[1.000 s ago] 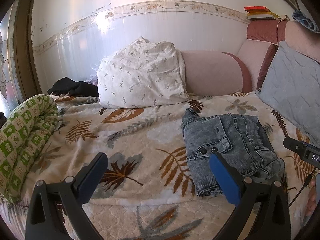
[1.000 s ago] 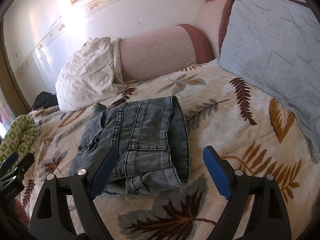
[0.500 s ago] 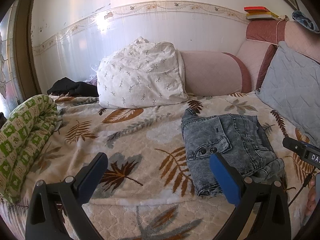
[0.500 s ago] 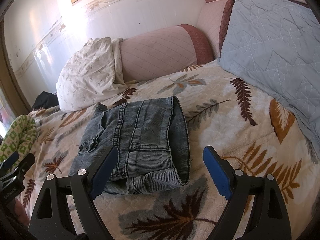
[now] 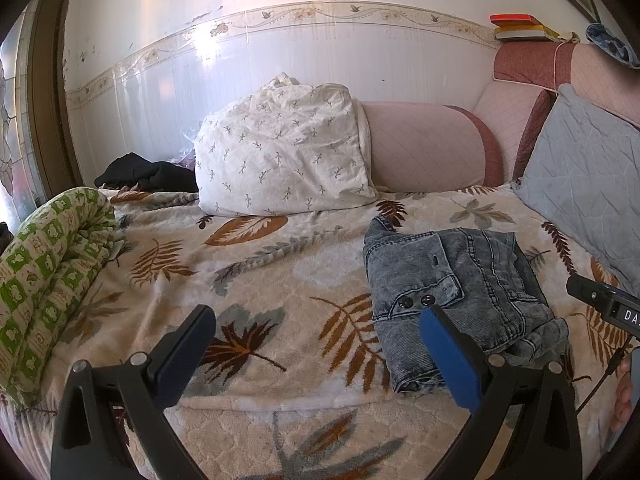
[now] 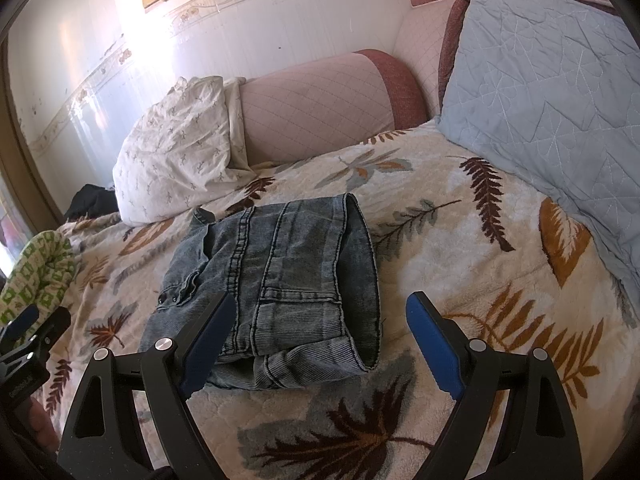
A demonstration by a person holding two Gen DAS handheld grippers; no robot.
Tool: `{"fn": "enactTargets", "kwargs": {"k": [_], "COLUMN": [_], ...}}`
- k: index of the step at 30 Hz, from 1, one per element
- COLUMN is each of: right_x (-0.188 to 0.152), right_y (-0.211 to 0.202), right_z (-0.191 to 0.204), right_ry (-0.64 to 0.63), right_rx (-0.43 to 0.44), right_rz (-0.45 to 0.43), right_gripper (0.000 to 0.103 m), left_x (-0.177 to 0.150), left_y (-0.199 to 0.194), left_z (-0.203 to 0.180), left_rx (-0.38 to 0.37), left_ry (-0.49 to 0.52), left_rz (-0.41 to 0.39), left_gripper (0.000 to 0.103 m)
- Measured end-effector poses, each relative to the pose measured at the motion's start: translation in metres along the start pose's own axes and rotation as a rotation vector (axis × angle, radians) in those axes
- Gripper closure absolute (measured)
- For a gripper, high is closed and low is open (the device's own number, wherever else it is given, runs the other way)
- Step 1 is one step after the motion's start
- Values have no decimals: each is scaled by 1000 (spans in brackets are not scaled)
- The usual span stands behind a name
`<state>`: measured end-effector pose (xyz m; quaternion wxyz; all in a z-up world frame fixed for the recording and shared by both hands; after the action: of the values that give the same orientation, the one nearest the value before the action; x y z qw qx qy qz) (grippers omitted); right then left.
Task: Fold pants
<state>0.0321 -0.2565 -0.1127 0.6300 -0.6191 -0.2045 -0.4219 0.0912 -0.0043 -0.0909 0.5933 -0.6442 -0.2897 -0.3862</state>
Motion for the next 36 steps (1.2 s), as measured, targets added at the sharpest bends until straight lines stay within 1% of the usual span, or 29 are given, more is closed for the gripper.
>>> {"fn": "enactTargets", "kwargs": {"k": [36], "right_x": [1], "right_y": [-2], "right_z": [2], "right_ry": [0], "right_rx": [3], "right_rz": [-5], "right_gripper": [16], "left_x": [-1], "left_y": [0], "left_z": [0], "left_rx": [7], "left_ry": [2], "left_rz": [0], "left_gripper": [0]}}
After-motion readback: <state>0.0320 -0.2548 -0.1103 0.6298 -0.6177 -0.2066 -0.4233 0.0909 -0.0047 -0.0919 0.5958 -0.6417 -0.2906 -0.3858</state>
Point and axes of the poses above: each gripper's, at about its wrist camera, not at the fingertips, and y roughly the way its jaws point, z to its left, x to its top, the point moved 5 cm from there along y, roughly the way its jaws point, and after that the axes turned 4 degrees about -y, right-handed, at the moved point
